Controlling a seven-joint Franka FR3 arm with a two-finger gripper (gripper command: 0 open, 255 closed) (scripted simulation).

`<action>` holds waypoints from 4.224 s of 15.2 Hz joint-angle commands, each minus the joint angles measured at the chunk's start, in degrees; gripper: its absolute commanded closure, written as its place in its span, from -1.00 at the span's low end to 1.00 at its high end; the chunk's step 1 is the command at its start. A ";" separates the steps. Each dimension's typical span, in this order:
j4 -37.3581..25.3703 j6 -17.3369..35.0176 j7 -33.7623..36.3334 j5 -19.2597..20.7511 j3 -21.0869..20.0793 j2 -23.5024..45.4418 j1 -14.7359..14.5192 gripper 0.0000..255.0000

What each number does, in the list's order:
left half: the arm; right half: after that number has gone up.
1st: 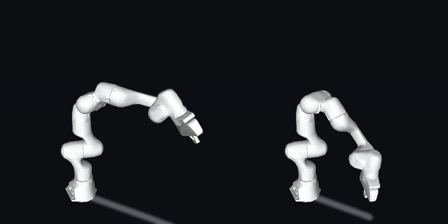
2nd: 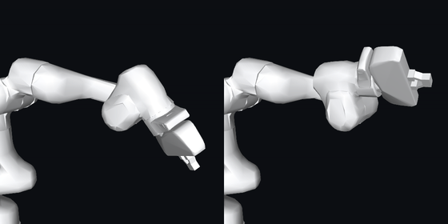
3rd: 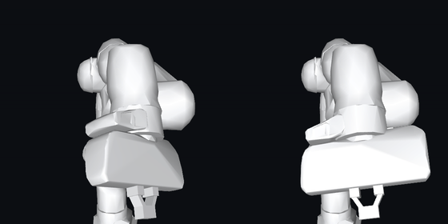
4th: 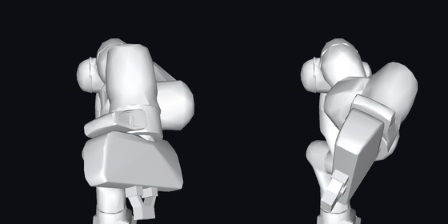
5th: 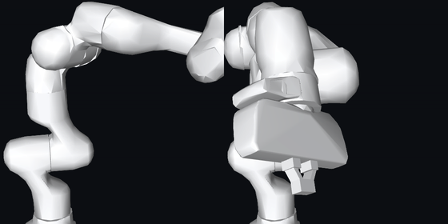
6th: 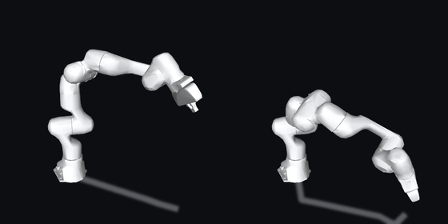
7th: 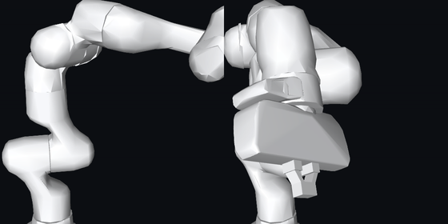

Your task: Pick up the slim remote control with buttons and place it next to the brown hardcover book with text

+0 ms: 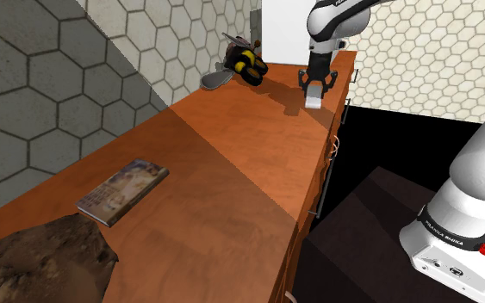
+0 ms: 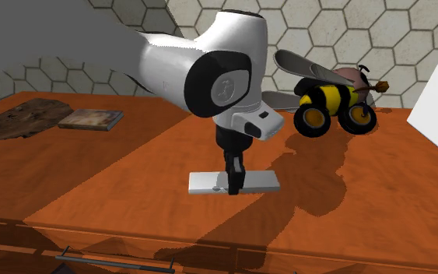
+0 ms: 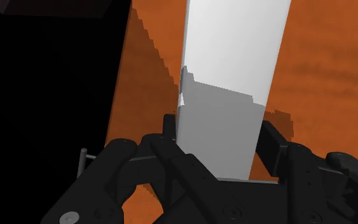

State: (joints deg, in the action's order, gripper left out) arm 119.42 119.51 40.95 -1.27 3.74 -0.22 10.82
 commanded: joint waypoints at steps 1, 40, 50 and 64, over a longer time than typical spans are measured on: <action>0.31 -0.09 1.99 0.04 -0.98 -0.43 -0.97 1.00; -24.88 -4.38 51.13 7.56 -21.65 20.82 -27.34 1.00; -20.89 2.21 51.80 8.66 -21.16 23.54 -27.56 1.00; -20.06 3.89 52.01 9.01 -20.99 24.43 -27.66 -1.00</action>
State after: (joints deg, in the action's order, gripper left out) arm 99.36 123.40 92.96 7.73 -17.25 24.22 -16.84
